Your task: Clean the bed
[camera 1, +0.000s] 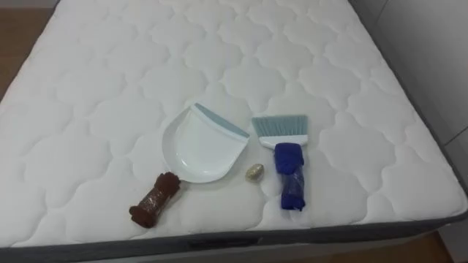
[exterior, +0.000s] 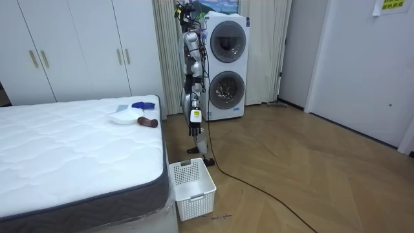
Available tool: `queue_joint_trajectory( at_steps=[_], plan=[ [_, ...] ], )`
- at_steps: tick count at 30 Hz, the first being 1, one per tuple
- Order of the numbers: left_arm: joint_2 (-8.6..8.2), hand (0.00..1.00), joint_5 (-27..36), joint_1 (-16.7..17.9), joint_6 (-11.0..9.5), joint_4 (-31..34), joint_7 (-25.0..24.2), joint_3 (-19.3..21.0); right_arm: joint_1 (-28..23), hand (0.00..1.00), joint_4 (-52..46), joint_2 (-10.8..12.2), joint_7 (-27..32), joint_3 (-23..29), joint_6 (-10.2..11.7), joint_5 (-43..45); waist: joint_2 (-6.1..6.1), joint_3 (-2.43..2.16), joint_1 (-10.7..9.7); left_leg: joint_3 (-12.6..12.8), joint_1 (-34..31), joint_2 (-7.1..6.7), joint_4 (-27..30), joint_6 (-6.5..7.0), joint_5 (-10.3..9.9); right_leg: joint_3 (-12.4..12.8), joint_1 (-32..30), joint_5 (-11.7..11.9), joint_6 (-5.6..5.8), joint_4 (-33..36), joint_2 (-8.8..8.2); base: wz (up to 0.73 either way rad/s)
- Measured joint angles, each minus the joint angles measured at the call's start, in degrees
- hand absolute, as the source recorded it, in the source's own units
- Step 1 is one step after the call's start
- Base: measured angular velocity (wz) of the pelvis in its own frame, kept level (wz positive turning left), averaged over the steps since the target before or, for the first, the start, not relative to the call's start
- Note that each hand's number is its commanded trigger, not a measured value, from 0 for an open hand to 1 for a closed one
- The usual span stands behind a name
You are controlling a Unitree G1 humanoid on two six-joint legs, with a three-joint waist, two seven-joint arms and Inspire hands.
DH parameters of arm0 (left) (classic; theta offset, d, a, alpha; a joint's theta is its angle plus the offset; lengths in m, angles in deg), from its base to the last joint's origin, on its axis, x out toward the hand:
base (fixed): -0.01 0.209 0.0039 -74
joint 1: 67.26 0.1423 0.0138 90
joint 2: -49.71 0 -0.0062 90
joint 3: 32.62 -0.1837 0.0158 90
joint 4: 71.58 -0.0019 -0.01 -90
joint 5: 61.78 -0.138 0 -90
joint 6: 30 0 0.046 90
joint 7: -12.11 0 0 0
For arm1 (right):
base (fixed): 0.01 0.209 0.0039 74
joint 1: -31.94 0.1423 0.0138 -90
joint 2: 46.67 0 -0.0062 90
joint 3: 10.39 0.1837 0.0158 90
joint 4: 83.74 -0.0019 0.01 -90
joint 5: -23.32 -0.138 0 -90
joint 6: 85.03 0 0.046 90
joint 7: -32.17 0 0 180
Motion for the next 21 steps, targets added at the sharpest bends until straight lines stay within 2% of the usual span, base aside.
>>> queue_joint_trajectory(
  at_steps=[9,21],
  plan=[
    [-0.12,0.00,0.02,-0.19,0.10,-0.51,-1.33,-0.11,-0.02,0.00,0.02,-0.01,-1.48,-0.08,0.00,0.53,0.15,-0.01,0.04,0.31,0.26,0.03,-0.01,0.00,0.00,-0.08,-0.01,0.00,0.00,0.20,-0.01,0.00],
    [-0.54,0.00,0.35,-0.04,0.48,-1.51,-1.80,0.01,0.02,0.00,0.00,-0.01,-2.05,-0.33,-0.01,0.54,-0.22,0.08,0.06,0.47,0.52,0.03,-0.04,0.00,0.00,-0.02,0.00,-0.02,0.00,0.25,-0.06,0.00]
  ],
)
